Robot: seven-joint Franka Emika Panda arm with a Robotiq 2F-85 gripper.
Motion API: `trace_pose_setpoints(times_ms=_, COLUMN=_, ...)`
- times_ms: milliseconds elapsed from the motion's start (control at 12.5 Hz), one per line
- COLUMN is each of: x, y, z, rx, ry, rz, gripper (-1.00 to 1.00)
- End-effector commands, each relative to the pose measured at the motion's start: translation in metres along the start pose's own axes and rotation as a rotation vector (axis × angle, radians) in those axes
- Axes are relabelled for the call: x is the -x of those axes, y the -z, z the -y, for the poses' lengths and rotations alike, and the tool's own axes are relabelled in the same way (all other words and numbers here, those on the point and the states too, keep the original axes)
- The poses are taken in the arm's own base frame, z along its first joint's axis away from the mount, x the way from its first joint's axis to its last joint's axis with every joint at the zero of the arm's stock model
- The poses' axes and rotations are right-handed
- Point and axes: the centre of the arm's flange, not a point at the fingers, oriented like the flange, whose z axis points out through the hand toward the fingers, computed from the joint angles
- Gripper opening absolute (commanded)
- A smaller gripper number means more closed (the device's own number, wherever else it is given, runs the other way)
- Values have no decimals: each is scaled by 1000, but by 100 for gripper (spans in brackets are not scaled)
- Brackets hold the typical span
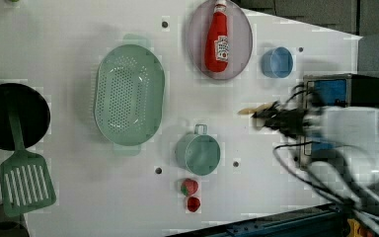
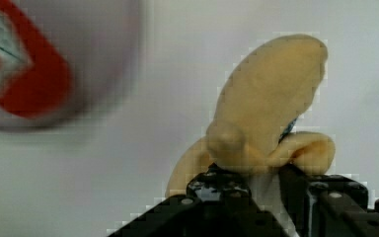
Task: Pick banana from table and place on oven.
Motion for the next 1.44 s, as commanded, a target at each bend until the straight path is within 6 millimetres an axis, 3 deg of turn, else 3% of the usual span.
trace_pose_setpoints(times_ms=80, x=-16, y=117, z=-3, rx=-28, ry=-51, rz=-36, gripper=-51)
trace_pose_setpoints(times_ms=400, x=-44, y=231, z=-43, rx=28, ry=-139, rz=24, gripper=-51)
trace_pose_setpoints(times_ms=640, x=-86, y=273, z=-78, rx=-11, ry=-168, rz=9, gripper=-51)
trace_pose_setpoints(times_ms=880, x=-131, y=265, z=-129, rx=-15, ry=-72, rz=23, gripper=-51)
trace_pose_setpoints(times_ms=1120, x=-175, y=232, z=-189, rx=3, ry=-27, rz=61, gripper=-51)
trace_pose_setpoints(times_ms=1440, x=-238, y=185, z=-259, rx=27, ry=136, rz=-36, gripper=-51)
